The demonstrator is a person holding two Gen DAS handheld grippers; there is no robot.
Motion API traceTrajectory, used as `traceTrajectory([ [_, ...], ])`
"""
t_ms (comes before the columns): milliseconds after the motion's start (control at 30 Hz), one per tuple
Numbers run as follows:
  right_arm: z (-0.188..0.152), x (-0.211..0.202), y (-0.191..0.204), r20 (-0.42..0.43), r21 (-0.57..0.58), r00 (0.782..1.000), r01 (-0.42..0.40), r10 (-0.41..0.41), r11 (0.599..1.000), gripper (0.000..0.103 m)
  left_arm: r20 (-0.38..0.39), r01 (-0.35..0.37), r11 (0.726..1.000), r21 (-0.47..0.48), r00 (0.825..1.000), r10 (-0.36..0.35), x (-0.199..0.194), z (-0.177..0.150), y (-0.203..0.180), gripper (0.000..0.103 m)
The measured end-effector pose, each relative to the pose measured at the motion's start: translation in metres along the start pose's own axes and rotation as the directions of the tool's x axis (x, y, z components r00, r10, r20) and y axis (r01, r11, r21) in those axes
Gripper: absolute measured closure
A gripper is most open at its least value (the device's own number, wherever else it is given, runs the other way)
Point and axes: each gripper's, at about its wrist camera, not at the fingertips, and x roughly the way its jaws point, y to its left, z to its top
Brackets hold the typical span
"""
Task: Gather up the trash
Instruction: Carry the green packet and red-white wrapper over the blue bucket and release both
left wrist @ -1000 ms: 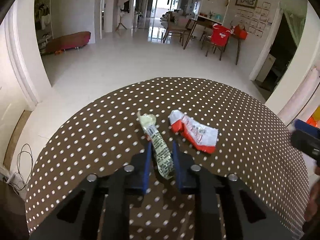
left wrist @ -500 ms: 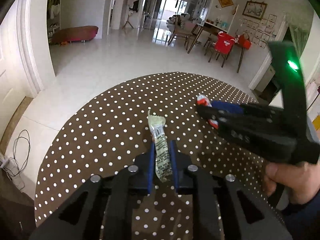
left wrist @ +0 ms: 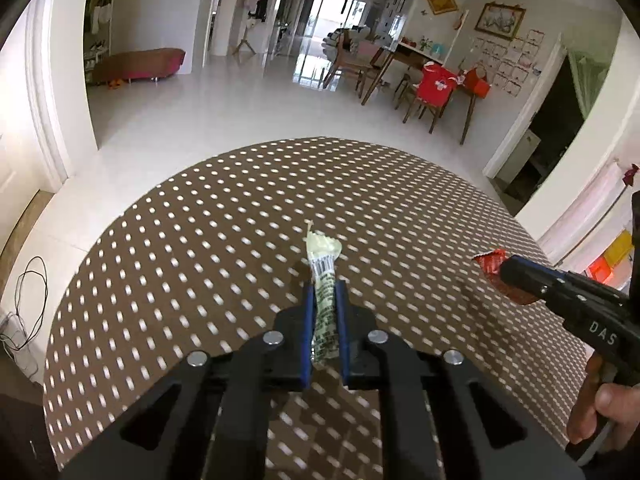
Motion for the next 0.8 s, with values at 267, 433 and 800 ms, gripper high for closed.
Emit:
traceTrajectory([
  [267, -0.026, -0.067, -0.038, 0.088, 0.087, 0.995, 0.033, -0.041, 0.996, 0.091, 0.050, 0.079, 0.995, 0.063, 0.995, -0.082, -0.036, -0.018, -0.067, 0.093],
  [433, -0.034, -0.109, -0.066, 0.143, 0.135, 0.986, 0.063, -0.083, 0.989, 0.091, 0.060, 0.129, 0.982, 0.136, 0.989, -0.139, -0.046, -0.022, -0.121, 0.093],
  [800, -0.086, -0.224, -0.156, 0.244, 0.270, 0.935, 0.189, -0.257, 0.944, 0.091, 0.019, 0.265, 0.921, 0.285, 0.959, -0.282, -0.051, -0.043, -0.251, 0.093],
])
